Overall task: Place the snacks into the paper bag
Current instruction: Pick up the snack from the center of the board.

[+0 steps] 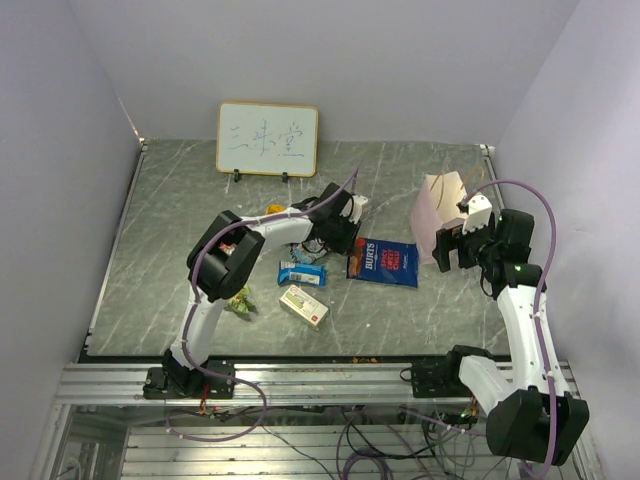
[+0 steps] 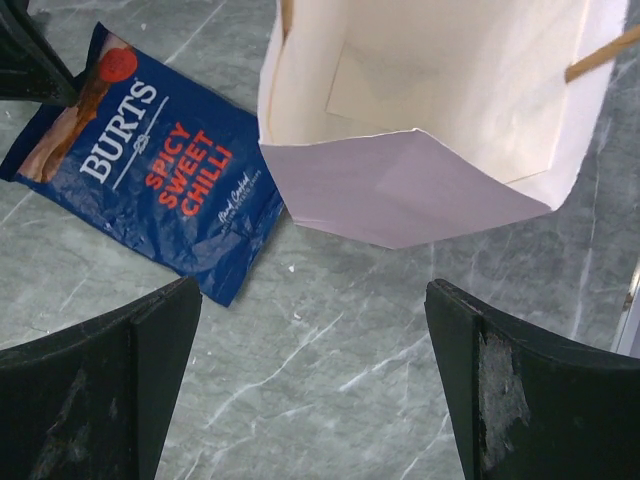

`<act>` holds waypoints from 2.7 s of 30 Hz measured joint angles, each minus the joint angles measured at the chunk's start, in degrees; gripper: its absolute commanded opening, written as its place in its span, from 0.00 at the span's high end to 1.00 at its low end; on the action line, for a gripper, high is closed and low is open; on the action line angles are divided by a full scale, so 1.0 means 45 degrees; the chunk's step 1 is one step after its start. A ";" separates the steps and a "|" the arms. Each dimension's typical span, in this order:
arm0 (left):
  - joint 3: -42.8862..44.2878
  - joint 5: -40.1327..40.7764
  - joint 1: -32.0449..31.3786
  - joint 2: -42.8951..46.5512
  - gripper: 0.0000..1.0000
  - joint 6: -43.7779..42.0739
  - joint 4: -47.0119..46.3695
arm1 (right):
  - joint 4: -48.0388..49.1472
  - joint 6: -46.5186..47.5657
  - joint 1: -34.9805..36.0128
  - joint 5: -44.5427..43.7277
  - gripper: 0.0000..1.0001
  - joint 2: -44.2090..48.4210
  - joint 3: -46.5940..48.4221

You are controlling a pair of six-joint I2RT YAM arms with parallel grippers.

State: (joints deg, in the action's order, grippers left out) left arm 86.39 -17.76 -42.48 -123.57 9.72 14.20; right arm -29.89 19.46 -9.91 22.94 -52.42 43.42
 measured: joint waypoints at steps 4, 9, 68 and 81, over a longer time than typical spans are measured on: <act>-0.0146 0.0442 -0.0170 0.0005 0.93 0.0053 -0.0228 | 0.0000 0.0000 0.0000 -0.0029 0.05 0.0078 0.0000; -0.0500 0.0593 -0.0194 0.0243 0.93 -0.0136 -0.0500 | 0.0000 0.0000 0.0000 -0.0034 0.05 0.0160 0.0000; -0.1613 -0.2302 -0.0554 0.7936 0.93 -1.0535 0.3657 | 0.3789 0.0126 0.6615 0.7077 1.00 -0.5129 0.2399; -0.2108 -0.1885 -0.0049 0.9379 0.37 -1.0044 0.3133 | 0.3687 -0.0534 0.5051 0.6917 1.00 -0.3225 0.2438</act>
State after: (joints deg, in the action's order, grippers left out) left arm 76.90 -26.24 -42.70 -81.36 -35.48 28.29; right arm -13.30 17.06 12.82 54.06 -66.94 54.39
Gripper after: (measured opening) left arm 0.470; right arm 0.008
